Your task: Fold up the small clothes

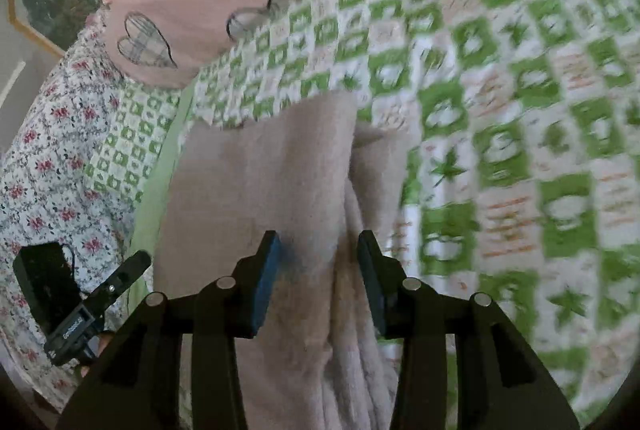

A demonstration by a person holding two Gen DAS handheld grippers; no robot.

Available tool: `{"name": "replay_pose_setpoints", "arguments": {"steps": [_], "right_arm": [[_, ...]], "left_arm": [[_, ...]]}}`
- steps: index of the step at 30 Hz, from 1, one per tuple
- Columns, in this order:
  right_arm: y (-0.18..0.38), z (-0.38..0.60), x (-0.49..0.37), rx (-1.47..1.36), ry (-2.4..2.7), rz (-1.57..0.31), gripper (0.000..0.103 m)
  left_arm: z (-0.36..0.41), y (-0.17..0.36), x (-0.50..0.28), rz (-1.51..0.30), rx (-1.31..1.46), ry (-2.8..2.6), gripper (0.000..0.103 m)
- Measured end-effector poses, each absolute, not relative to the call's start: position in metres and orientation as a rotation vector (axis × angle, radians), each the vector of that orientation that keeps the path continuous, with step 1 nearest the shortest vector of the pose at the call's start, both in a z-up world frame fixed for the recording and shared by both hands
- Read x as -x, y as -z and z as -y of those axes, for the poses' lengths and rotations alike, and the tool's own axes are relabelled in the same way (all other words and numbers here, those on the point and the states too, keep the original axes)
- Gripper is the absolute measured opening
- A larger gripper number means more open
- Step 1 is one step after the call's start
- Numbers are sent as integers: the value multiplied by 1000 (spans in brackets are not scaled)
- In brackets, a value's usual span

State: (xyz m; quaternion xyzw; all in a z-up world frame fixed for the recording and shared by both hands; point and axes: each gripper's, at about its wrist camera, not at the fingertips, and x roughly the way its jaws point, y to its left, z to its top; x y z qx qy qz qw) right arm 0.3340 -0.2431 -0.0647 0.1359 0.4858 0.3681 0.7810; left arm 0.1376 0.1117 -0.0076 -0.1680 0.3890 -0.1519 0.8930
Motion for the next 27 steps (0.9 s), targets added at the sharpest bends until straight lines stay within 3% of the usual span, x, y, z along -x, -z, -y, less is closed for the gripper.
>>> {"name": "replay_pose_setpoints", "arguments": {"steps": [10,16,21,27], "right_arm": [[84,248,-339,-235,-716,-1046,12],[60,263,-320,-240,-671,-982,13],[28,273,-266,-217,-764,-886,13],[40,270,-237,-156,-817,-922,13]], "left_arm": [[-96,34,-148,-858,313,295,18],[-106,29,-140,-843,364,307,19],[-109,22,-122,-814,368,288,19],[-107,8,-69,-756,370,293,19]]}}
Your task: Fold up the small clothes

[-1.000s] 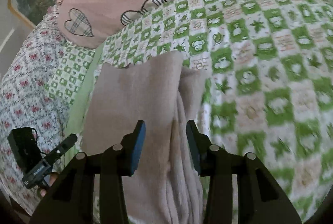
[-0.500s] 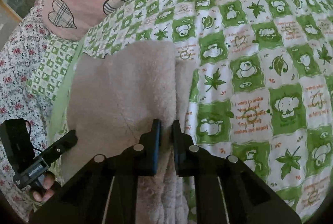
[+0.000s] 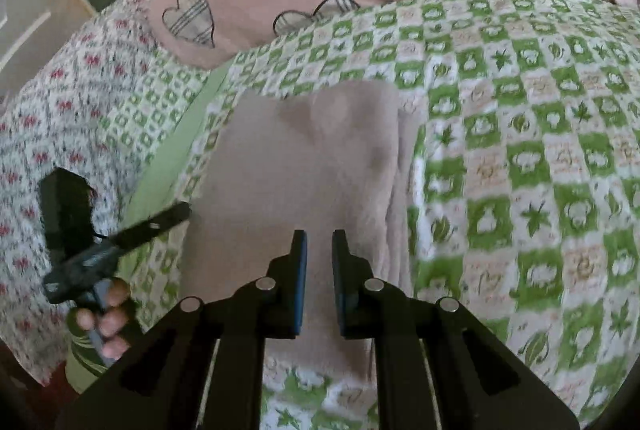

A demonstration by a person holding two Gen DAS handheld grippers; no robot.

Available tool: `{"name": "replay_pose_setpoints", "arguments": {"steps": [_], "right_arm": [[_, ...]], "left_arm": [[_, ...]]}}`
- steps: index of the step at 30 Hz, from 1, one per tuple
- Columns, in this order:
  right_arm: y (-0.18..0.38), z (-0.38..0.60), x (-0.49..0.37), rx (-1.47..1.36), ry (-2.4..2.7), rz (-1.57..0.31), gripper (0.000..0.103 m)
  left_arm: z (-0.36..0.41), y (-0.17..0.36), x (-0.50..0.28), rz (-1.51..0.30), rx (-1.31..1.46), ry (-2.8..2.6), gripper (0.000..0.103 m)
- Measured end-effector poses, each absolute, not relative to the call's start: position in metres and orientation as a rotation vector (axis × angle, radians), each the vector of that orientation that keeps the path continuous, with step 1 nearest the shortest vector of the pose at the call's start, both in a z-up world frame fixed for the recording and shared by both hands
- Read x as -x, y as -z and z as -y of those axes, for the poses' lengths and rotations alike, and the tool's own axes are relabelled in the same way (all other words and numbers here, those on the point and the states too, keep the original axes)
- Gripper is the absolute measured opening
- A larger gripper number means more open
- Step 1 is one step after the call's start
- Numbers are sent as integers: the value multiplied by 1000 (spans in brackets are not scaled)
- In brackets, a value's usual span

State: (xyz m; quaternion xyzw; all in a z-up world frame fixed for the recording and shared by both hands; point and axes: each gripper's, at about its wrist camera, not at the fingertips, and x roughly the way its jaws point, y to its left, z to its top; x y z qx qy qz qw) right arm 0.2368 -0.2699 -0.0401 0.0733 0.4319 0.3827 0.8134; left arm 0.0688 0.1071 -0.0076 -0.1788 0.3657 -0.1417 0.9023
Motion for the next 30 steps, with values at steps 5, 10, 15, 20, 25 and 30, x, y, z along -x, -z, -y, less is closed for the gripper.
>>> {"name": "replay_pose_setpoints", "arguments": {"steps": [5,10,15,20,25,30], "right_arm": [[55,271,-231,-145,-814,-963,13],[57,293,-221,-179,-777,-939,59],[68,298,-219,-162,-752,-957,55],[80,293,-221,-144,-756,-1007,7],[74,300,-219,-103,-747,-988,6],[101,294,-221,-49,-702,-1032,6]], "left_arm": [[-104,16,-37,-784,327,253,21],[-119,24,-16,-804,341,203,40],[-126,46,-19,-865,377,188,43],[-120,60,-26,-904,367,163,42],[-111,61,-28,-930,319,153,43],[-114,72,-33,-973,352,135,43]]}}
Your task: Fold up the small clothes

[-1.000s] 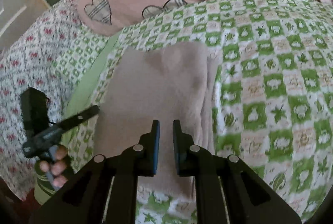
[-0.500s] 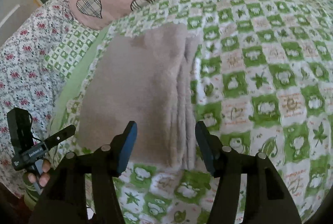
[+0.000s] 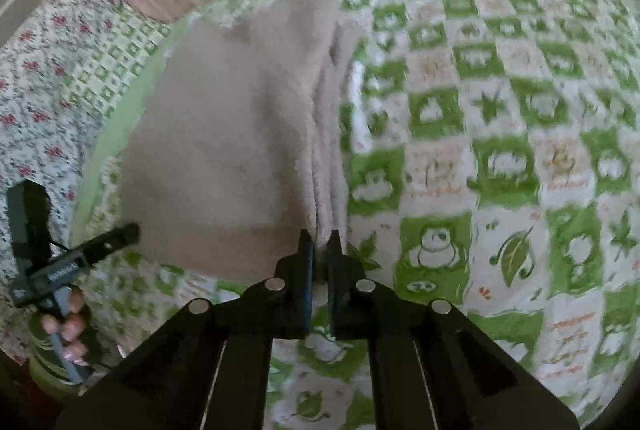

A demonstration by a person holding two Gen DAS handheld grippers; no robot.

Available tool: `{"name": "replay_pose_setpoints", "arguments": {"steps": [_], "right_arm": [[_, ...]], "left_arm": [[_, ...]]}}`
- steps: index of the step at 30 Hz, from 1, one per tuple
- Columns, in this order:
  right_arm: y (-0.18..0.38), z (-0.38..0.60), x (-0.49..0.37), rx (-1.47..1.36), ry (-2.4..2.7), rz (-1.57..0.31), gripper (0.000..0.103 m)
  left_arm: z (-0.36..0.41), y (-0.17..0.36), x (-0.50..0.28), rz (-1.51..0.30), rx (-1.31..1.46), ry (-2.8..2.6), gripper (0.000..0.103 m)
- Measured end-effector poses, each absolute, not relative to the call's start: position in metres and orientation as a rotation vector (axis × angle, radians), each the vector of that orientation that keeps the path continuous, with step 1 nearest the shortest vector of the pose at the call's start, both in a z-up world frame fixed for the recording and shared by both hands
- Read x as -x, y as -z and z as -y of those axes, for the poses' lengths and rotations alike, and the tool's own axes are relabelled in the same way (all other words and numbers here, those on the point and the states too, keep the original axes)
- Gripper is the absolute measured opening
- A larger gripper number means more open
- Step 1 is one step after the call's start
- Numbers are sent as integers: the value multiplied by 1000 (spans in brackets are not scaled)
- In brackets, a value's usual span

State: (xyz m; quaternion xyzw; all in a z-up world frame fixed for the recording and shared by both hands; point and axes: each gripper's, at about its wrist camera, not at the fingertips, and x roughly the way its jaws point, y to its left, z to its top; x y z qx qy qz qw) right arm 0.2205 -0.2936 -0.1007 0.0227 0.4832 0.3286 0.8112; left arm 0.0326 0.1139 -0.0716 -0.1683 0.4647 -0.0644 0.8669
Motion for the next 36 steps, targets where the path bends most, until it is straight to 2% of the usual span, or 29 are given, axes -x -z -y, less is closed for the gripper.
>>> {"name": "replay_pose_setpoints", "arguments": {"steps": [5,9,14,16,18,24,27,30,36], "right_arm": [[102,293,-221,-41,-696,-1031,7],[95,306,-218,-127,-705,-1051,17],[74,314,-196,-98,-701,-994,20],[66,316,-190,-91,-696,-970,40],[56,318,-182,-90,-706,-919,49],[43,315,-167,-54,-719,-867,52],[43,315,-157,-50,-724,-850,65],[48,315,-147,-29,-728,-844,79],[64,309,-130,18,-737,-879,81]], "left_arm": [[-112,73,-32,-980,332,126,44],[-110,68,-28,-976,327,120,44],[-101,54,-13,-944,264,113,44],[-97,48,-6,-928,237,110,49],[-93,42,2,-912,215,102,56],[-87,32,22,-884,183,72,70],[-84,30,32,-878,164,57,72],[-81,31,46,-873,120,13,79],[-83,41,57,-908,79,-50,83]]}}
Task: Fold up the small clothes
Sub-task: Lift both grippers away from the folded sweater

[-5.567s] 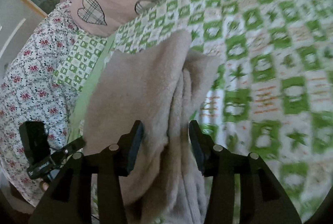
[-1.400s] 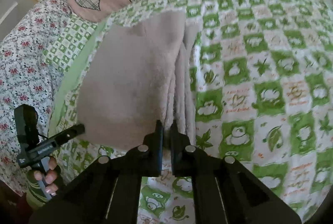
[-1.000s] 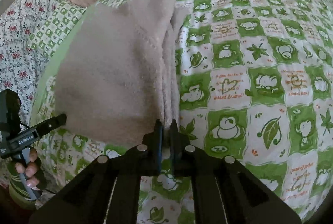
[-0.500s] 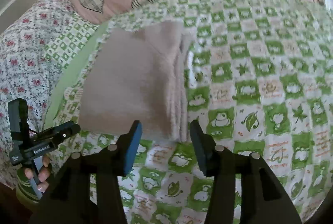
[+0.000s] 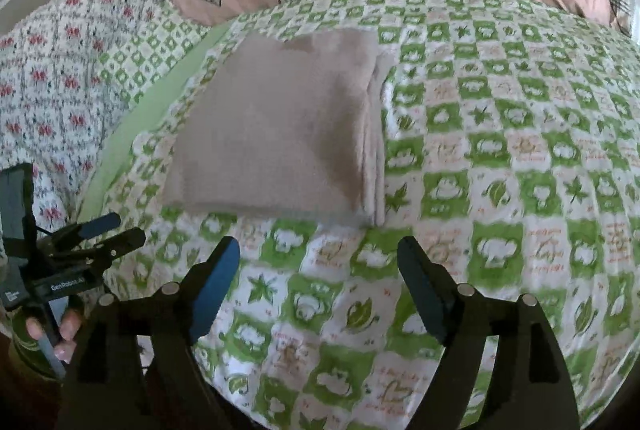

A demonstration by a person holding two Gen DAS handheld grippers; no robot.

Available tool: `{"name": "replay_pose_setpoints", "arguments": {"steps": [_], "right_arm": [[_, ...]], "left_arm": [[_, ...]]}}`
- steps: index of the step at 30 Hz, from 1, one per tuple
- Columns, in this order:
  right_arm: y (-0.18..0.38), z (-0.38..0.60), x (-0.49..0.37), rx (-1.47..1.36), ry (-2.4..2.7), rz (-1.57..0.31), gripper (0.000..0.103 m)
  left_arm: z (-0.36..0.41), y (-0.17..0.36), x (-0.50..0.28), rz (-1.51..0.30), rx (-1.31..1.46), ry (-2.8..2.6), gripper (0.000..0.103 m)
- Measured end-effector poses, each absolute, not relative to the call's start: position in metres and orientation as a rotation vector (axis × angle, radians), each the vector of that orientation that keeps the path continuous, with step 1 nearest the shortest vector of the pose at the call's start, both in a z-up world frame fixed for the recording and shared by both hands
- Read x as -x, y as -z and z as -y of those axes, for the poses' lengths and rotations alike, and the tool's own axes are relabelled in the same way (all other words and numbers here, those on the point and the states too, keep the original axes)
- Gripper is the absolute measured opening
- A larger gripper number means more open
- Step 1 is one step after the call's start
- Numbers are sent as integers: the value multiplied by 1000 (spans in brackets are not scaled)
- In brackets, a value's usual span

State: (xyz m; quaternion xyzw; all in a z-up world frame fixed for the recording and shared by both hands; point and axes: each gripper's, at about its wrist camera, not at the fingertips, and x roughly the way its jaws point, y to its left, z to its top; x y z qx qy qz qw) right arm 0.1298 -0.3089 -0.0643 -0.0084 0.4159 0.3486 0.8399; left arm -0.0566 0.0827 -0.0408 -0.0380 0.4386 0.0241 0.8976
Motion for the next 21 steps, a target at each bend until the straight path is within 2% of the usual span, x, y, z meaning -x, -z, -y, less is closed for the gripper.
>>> {"name": "replay_pose_setpoints", "arguments": {"steps": [7,21], "right_arm": [[63,303,-125,37,-748,-874,84],[54,279,-154,76,-760,-873,88]], "left_arm": [[-76,33,58,-893,61,-68,84],[-69,16,11,-865,12,-88,85]]}}
